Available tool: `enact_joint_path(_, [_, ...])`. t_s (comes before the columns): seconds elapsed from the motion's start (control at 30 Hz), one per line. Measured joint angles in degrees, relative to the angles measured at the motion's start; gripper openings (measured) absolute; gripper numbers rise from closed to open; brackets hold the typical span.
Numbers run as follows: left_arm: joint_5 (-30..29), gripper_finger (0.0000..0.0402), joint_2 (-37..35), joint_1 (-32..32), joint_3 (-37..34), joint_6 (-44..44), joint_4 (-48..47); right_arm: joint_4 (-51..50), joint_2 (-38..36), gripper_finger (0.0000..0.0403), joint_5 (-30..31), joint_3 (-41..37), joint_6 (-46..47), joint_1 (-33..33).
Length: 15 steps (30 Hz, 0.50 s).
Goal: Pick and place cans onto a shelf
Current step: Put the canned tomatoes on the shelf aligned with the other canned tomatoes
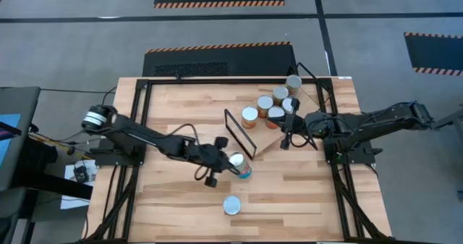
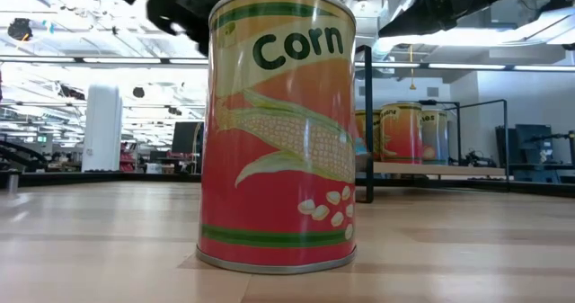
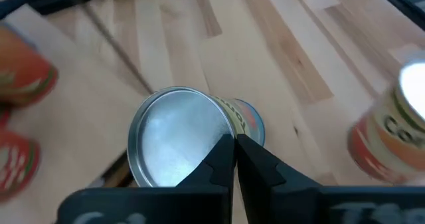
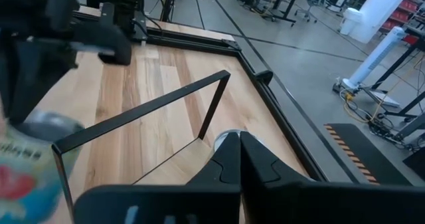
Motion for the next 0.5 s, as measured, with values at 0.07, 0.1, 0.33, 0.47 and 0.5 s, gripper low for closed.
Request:
enact_joint_path(0.07, [0.0,0.0000,2.7,0.0,2.6,1.5,-0.2,0.0,0.0,0.0010,0.0,0.0,-0.2,0.0])
enact_joint_path(0.1, [0.0,0.0000,4.0,0.0,4.0,2.0,-0.7,0.0,0.0,0.0010,0.0,0.0,-0.3,0.0])
enact_joint_path(0.33, [0.5,0.0000,8.2,0.0,9.8,4.1,-4.8,-0.5,0.0,0.0010,0.0,0.0,-0.4,0.0])
enact_joint_path(0.47, [2.1,0.0006,8.3,0.0,9.8,3.9,-5.0,-0.6,0.0,0.0010,-0.1,0.0,-0.4,0.0])
enact_joint_path(0.5, [2.6,0.0008,8.3,0.0,9.9,3.7,-5.0,-0.6,0.0,0.0010,-0.1,0.0,-0.4,0.0])
